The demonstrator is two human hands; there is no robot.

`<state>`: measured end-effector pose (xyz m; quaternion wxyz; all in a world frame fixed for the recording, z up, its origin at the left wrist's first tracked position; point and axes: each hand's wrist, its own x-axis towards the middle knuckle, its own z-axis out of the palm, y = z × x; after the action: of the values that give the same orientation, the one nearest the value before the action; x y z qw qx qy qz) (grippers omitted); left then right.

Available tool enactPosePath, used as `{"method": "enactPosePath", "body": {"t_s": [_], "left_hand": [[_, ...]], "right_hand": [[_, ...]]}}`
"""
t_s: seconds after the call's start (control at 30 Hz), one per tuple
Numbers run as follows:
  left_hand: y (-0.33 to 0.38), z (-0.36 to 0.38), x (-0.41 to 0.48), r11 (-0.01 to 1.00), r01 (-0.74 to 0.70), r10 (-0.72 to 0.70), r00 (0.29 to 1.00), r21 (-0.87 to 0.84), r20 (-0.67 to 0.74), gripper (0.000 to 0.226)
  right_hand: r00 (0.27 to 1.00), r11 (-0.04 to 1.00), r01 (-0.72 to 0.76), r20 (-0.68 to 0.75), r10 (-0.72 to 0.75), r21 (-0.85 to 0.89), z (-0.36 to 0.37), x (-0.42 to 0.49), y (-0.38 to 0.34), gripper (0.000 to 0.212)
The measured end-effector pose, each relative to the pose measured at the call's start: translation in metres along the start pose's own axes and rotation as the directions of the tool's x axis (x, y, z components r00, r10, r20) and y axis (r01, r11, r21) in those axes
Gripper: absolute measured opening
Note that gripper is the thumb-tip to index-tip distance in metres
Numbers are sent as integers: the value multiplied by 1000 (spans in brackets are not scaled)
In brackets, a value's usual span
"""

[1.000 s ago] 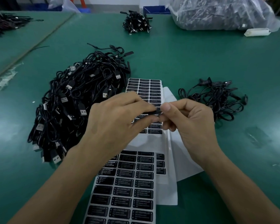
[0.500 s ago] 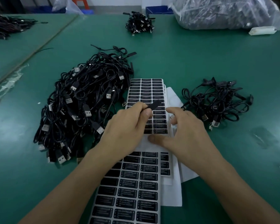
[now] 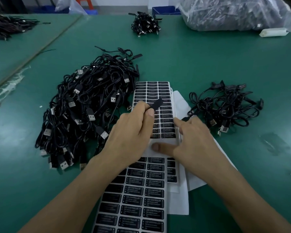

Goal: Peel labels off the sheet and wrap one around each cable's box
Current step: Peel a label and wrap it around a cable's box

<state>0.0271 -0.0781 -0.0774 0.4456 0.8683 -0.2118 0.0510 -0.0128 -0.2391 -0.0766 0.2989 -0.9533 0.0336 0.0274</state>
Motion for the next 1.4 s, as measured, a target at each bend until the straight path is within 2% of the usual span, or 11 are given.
{"method": "enactPosePath", "body": {"t_s": [0.1,0.2,0.23,0.33,0.4,0.47,0.6,0.7,0.77,0.97,1.4], "left_hand": [[1,2,0,999,-27,27,1000,39,7,29],[0,5,-1,996,-15,12,999,85,34,30],[-1,5,-1,996,-14,11,999,84,32,28],[-3,5,-2,998,-12,11,1000,62,1,26],[-2,6,-2,999,6,-6,1000,33,-6,27],[-2,6,-2,1000,31,-31,999,-2,-6,27],[0,2,-3,997,58,-58,998,-58,0,31],[5,1,-3,1000,4,-4,1000,-26,-3,26],[8,2,-4,1000,-10,10,1000,-4,5,33],[9,2,-3,1000,-22,22,1000,-20,-6,42],[6,5,-3,1000,-9,9,1000,-19,7,40]], "right_hand": [[1000,998,23,-11,-22,52,-1,1,1,50],[996,990,61,-65,-53,130,-2,-1,2,70],[993,976,90,-98,-72,197,-2,-1,2,68],[988,873,73,-152,1,483,-5,1,3,57],[988,753,14,-123,90,658,-9,3,3,43],[990,670,-33,-68,124,741,-12,4,5,36],[994,612,-72,9,105,787,-16,4,8,34],[995,586,-71,12,103,807,-15,4,8,36],[994,571,-77,21,104,817,-13,5,8,32],[993,568,-93,32,116,818,-10,6,7,28],[990,558,-112,43,137,822,-9,6,3,30]]}}
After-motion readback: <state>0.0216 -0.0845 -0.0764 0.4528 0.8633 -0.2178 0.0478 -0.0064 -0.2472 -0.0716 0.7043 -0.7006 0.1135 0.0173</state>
